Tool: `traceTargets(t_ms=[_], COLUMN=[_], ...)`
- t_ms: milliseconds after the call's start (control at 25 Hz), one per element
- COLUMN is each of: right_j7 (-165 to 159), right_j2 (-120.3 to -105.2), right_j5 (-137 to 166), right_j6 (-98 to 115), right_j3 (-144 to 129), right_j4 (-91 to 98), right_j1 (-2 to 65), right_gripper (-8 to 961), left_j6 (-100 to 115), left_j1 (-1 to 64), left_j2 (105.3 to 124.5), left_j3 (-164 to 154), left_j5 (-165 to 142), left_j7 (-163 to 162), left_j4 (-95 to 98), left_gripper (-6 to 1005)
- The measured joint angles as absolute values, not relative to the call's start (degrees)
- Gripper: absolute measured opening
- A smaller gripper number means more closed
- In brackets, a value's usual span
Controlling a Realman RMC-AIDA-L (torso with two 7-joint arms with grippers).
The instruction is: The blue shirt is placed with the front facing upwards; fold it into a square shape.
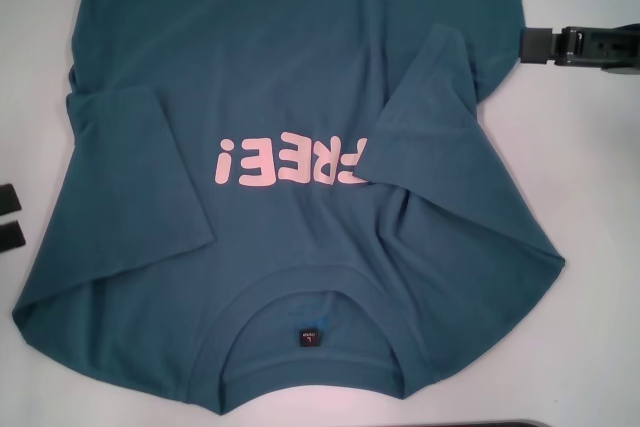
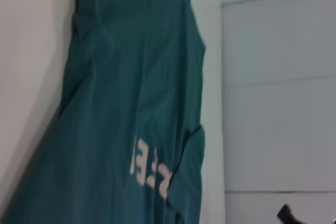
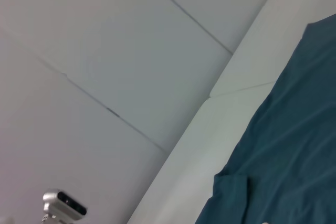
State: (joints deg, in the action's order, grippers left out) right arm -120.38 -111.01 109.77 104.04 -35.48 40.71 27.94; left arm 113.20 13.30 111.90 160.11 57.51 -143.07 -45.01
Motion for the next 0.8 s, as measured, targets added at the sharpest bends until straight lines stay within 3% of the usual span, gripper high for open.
traceTargets(t_ms=[800], right_j7=[-120.94], right_j2=[-109.85], right_j5=[109.82], right_j6=[100.17], right_j3=[-33.36], right_j4=[40.71], right_j1=[28.26], right_gripper=[912], left_j6=[109.86], left_j1=[11.99], left_j2=[112.81], left_j3=[160.21], left_j5=[45.99], left_j7=[-146.19], left_j4=[-47.1], left_gripper=[600])
